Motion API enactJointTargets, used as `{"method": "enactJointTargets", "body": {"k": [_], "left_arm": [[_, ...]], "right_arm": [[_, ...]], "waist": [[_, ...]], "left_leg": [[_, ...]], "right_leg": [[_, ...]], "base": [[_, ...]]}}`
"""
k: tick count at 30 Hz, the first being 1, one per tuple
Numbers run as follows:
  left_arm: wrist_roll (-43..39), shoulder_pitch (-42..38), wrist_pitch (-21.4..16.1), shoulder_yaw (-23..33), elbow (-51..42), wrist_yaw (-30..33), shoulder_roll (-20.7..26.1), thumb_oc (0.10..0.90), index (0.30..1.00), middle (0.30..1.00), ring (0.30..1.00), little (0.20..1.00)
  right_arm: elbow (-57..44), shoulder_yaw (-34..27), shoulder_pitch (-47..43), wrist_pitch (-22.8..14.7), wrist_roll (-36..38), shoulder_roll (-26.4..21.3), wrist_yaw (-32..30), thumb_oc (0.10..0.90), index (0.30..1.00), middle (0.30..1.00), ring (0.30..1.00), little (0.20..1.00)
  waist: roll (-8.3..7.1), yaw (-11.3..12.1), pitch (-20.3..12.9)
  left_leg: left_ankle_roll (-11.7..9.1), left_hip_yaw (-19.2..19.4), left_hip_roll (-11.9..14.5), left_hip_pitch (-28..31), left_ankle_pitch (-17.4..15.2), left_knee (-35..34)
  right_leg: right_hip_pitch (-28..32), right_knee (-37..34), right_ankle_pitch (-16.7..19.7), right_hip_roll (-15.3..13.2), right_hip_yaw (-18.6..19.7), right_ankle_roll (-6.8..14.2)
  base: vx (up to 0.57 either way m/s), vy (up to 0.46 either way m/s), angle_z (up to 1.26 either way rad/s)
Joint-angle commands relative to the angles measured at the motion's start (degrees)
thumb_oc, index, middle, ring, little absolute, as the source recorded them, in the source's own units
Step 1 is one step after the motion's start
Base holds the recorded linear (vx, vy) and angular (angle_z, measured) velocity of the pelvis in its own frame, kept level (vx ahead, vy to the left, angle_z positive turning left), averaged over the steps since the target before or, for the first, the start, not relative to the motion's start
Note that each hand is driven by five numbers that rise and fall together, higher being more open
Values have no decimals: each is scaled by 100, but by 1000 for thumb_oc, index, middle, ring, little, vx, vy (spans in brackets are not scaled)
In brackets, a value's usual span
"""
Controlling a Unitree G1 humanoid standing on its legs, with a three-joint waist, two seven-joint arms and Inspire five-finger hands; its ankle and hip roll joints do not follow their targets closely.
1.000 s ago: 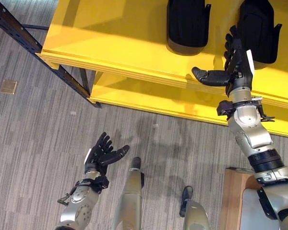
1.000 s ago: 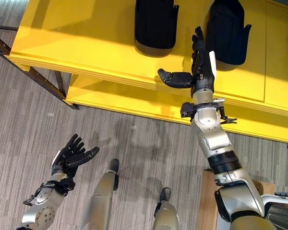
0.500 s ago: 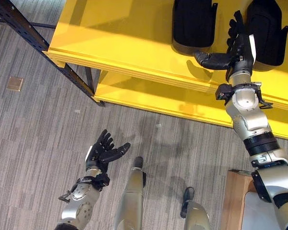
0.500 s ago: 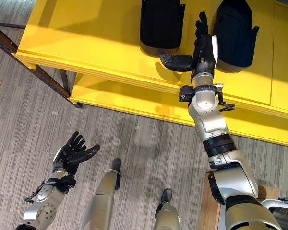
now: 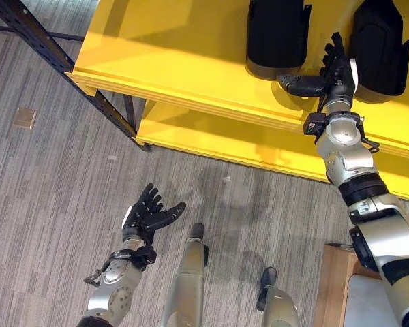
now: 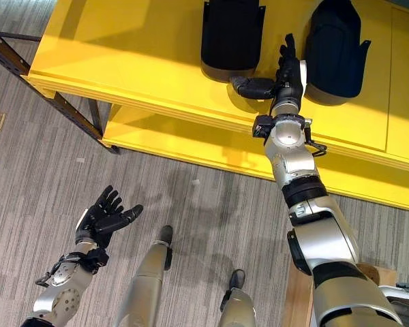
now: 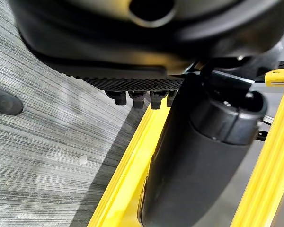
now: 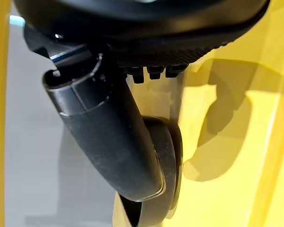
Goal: Move parts from the plastic box to the shelf.
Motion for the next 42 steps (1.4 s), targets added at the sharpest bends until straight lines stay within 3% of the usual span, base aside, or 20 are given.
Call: {"method": "enactJointTargets", "body": {"k": [1, 42], "left_arm": [[112, -115, -432, -75, -432, -20, 280, 900, 1000, 1000, 1000, 1000], [26, -184, -487, -101, -463, -9, 233, 900, 1000, 1000, 1000, 1000]], "right_arm": [[25, 41, -835, -471, 265, -110, -38, 900, 1000, 1000, 1000, 1000], [-65, 584, -979, -407, 211, 566, 334, 900, 1000, 1000, 1000, 1000]], "waist": [[-45, 9, -369], [-75, 119, -347]], "left_leg": [[-119, -27, 296, -287, -279, 352], [-93, -53, 258, -363, -264, 351]], "right_leg": [[65, 405, -156, 199, 6, -492], [49, 394, -134, 203, -12, -497]], "base": [[0, 0, 0], [0, 0, 0]]}}
